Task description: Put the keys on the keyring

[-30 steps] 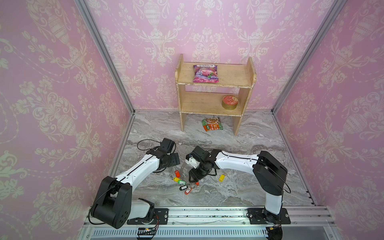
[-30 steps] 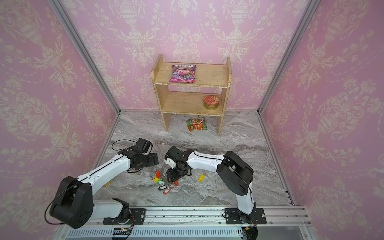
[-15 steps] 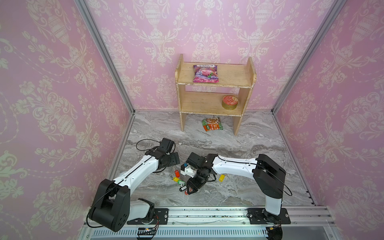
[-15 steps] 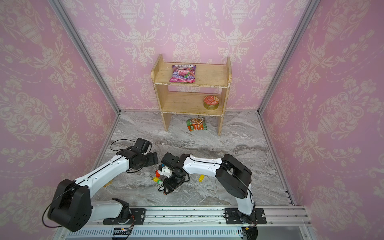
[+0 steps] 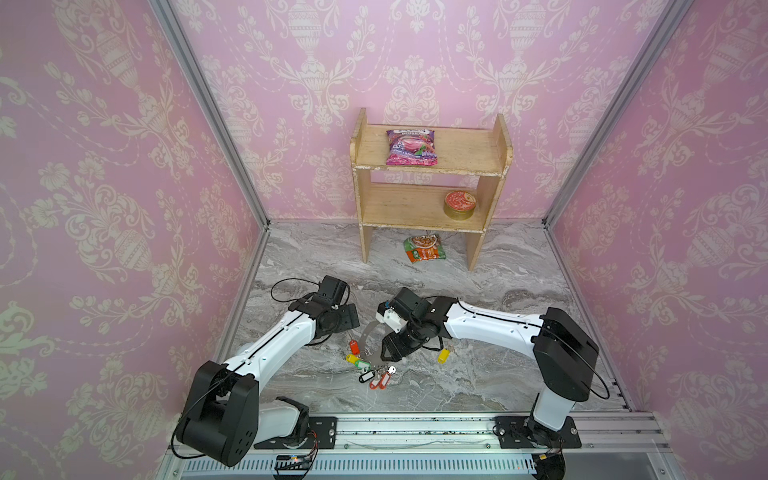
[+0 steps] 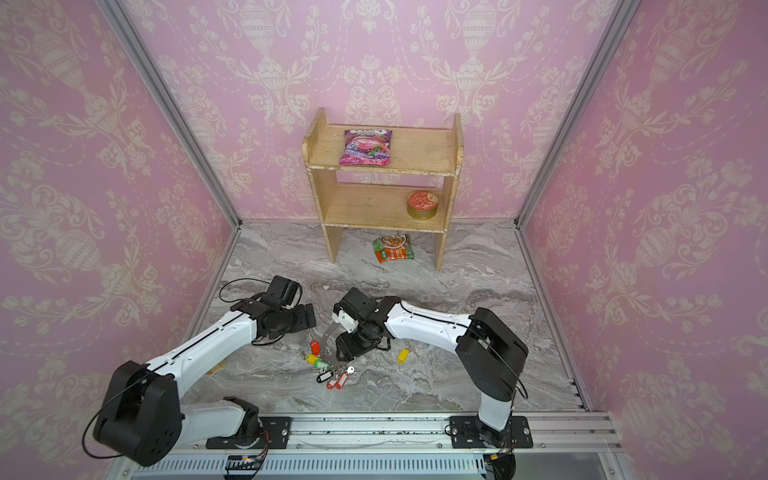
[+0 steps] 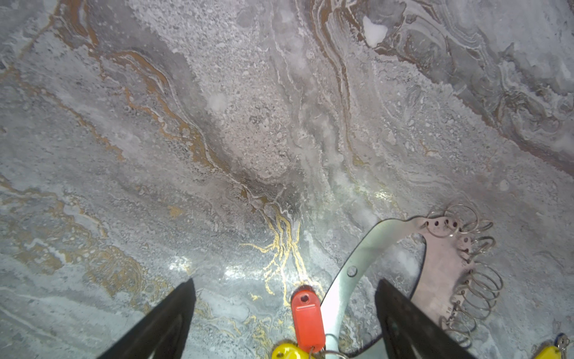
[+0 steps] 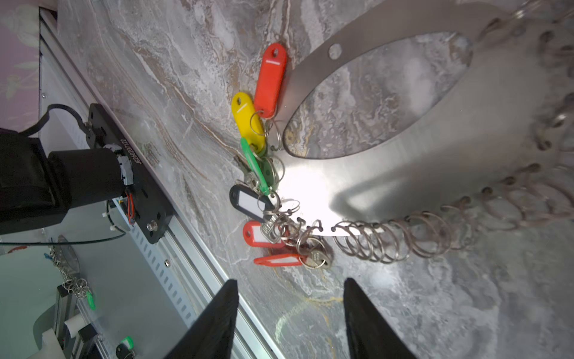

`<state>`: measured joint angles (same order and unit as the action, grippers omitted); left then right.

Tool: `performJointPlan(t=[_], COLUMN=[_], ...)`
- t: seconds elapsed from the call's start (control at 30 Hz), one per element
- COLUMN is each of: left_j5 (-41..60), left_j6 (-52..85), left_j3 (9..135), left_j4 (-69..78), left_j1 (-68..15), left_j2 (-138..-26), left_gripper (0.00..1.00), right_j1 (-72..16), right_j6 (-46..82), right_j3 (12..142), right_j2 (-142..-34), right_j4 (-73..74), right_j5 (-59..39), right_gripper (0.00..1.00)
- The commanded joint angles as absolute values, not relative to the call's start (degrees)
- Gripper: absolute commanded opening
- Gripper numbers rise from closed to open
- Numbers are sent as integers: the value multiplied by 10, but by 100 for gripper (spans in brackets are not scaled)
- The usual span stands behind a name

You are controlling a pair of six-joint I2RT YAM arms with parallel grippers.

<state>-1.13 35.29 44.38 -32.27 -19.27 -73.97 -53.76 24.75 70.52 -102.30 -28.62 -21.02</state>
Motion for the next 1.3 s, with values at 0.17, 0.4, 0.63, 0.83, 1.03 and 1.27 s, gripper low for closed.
performJointPlan(t=[0.17,0.4,0.63,0.83,1.03,1.27], left_j5=[-2,1,4,3,4,4], left_j6=[347,347,351,349,350,351], left_j3=[435,435,433,434,432,430], left_j4=[-319,-315,-313,-314,-312,-314], left_j1=[-188,-189,-188,-189,-188,-188], left_j2=[-737,-740,-738,-737,-737,-734], left_gripper=[93,93,93,93,93,93], right_j1=[-546,-547,-547,-549,-553,-553], right_j6=[313,306,300,298,297,294], right_j3=[685,686,686,688,686,687], right_j2=[-1054,-1066,-1075,-1075,-1076,-1080], right_j4=[-248,-258,-264,-267,-275,-279], right_j5=[-184,-165,-157,-165,-161,-157], right_gripper=[54,50,45,42,41,41])
